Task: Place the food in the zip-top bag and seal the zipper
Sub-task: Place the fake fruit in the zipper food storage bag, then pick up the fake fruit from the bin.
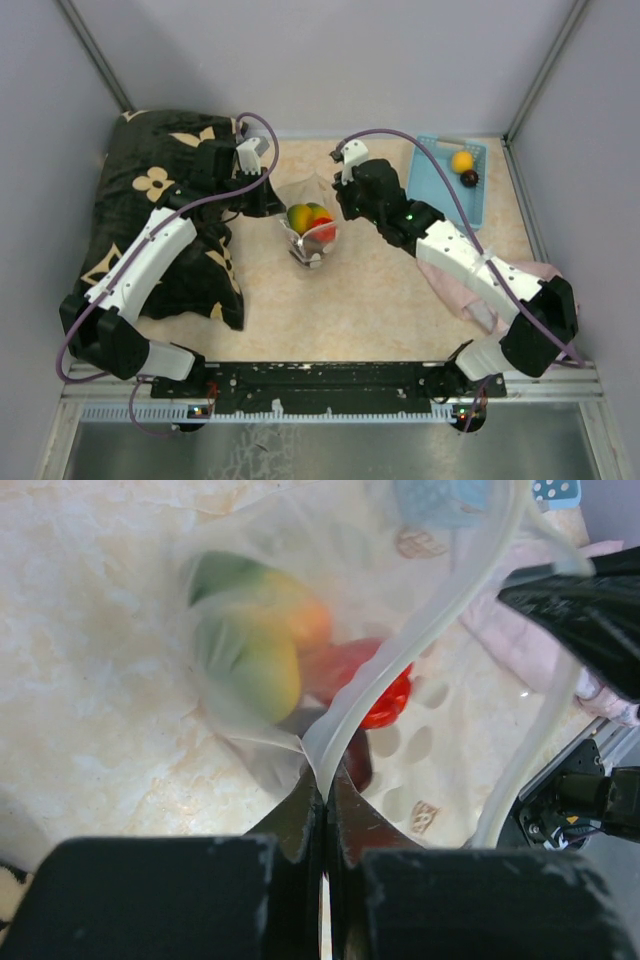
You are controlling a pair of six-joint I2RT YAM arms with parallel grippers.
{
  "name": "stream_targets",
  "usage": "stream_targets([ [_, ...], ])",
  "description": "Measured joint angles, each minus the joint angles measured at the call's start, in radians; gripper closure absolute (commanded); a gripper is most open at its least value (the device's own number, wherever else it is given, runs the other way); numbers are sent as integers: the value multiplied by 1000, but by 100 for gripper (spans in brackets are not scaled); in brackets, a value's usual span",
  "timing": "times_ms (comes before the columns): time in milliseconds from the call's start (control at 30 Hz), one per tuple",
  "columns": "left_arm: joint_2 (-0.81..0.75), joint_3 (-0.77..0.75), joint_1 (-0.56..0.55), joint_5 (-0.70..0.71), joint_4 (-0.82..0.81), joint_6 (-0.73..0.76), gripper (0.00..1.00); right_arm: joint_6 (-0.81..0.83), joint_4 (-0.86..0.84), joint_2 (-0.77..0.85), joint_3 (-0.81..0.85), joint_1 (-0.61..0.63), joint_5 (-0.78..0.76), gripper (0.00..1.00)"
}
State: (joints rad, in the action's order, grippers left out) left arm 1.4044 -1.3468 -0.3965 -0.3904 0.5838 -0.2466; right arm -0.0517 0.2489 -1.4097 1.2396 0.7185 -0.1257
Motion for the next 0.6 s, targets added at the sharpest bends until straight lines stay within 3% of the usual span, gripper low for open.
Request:
stream_targets([
  [167, 0, 0, 0, 20, 0, 0, 100, 8, 59, 2, 39, 0, -91, 100],
  [367, 0, 0, 0, 22, 1, 0, 100, 7, 91, 1, 39, 0, -55, 98],
  [600, 0, 0, 0, 19, 0, 0, 100, 3, 90, -6, 49, 0, 19, 66],
])
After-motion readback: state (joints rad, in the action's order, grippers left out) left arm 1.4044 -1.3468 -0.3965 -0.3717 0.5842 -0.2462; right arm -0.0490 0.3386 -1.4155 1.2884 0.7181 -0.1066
